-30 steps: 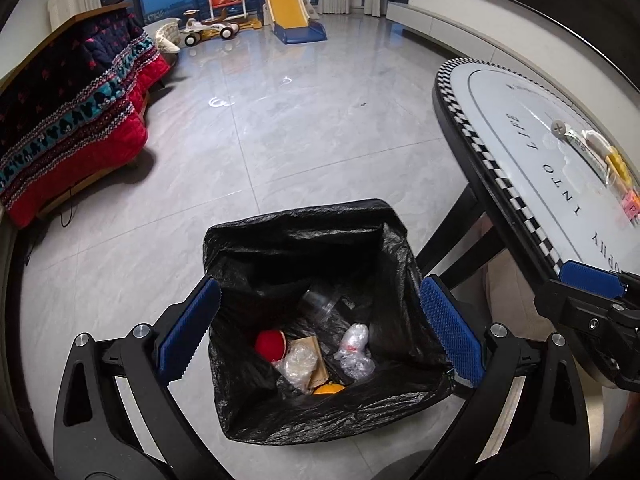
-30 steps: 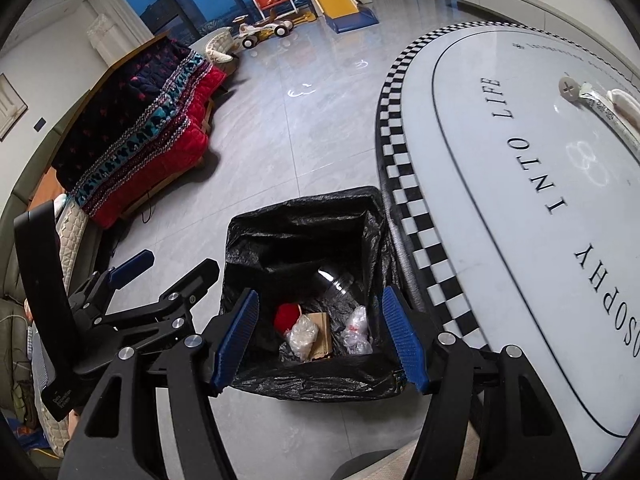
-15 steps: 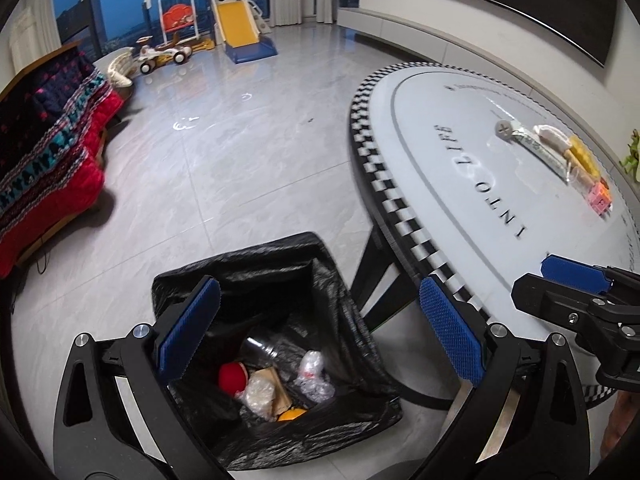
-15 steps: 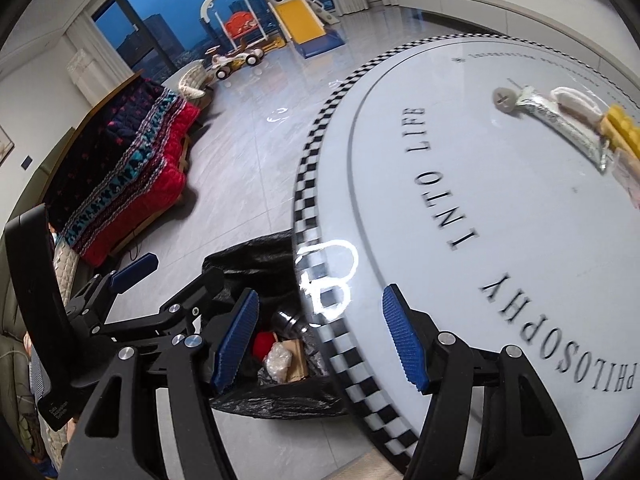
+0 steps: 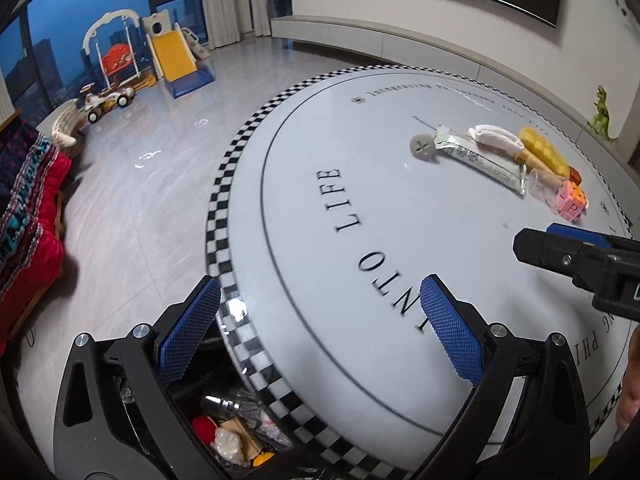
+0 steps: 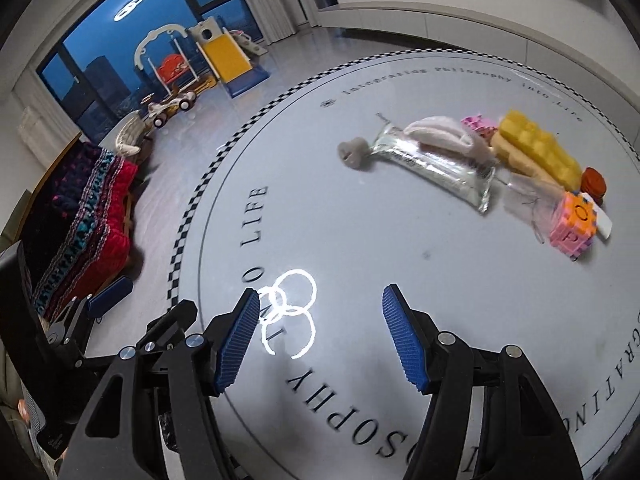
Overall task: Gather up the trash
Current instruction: 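Move both open tools back over the table, then grasp the white knit cloth with the right tool while the left tool grasps the grey cap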
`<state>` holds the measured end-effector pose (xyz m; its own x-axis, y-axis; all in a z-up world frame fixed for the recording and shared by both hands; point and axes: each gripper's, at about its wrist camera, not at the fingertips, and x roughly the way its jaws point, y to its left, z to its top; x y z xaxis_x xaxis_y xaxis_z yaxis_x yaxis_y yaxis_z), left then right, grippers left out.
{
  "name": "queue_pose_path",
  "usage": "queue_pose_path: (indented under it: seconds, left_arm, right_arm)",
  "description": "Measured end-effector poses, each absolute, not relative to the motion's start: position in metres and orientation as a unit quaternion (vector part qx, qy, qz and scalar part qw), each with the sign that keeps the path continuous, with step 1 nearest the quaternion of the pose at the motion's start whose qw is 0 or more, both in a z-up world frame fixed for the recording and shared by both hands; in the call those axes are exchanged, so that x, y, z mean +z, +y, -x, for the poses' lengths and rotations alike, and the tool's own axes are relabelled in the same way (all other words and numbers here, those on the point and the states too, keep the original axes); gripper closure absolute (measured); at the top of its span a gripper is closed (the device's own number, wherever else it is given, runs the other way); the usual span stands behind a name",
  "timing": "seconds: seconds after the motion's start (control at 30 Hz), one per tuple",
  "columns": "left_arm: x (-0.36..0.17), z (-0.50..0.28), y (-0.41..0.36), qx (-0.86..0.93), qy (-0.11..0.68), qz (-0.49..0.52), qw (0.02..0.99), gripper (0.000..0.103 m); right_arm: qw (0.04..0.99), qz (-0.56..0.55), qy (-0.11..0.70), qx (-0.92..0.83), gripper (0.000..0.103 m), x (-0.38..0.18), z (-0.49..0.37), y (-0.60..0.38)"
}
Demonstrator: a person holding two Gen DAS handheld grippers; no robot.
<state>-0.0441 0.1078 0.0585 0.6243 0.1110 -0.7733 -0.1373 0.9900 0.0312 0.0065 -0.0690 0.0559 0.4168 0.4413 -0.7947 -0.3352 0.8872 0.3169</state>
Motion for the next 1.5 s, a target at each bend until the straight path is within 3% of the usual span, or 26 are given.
queue_pose_path:
  seconds: [0.37,0.77,0.83,0.87,0.9,0.93,1.17,1.4,1.47,1.5]
  left_arm:
    - [0.057,-0.048,0.059,0.016,0.433,-0.003,0.901,0.006]
    - [0.041,-0.125,0.056,-0.03,0.452,0.046,0.89,0.006]
    - [0.039,-0.134,0.056,-0.033,0.453,0.051,0.889,0.006]
    - [0.038,-0.138,0.056,-0.034,0.454,0.05,0.889,0.006]
    - [0.036,-0.142,0.055,-0.035,0.455,0.048,0.888,0.006]
    - [0.035,-0.145,0.054,-0.036,0.457,0.044,0.888,0.008]
    - [0.018,-0.165,0.052,-0.046,0.473,0.017,0.88,0.049]
    - [0.013,-0.17,0.045,-0.044,0.468,-0.017,0.883,0.06]
    - [0.012,-0.171,0.044,-0.047,0.468,-0.022,0.882,0.071]
    - [0.012,-0.17,0.042,-0.045,0.465,-0.026,0.884,0.071]
  right_arm:
    - [0.854,-0.052,0.486,0.176,0.037,0.054,-0.096,-0.107]
    - [0.852,0.017,0.494,0.175,0.037,0.035,-0.167,-0.09]
    - [0.846,0.015,0.503,0.176,0.044,0.029,-0.175,-0.09]
    - [0.843,0.012,0.508,0.176,0.054,0.027,-0.179,-0.09]
    - [0.843,0.01,0.508,0.177,0.076,0.027,-0.181,-0.091]
    - [0.837,0.005,0.516,0.181,0.087,0.026,-0.184,-0.092]
    - [0.845,-0.048,0.495,0.196,0.089,0.042,-0.183,-0.111]
    - [0.846,-0.07,0.486,0.208,0.089,0.054,-0.177,-0.118]
    - [0.846,-0.071,0.485,0.208,0.089,0.054,-0.175,-0.119]
    - [0.846,-0.072,0.485,0.208,0.089,0.054,-0.174,-0.12]
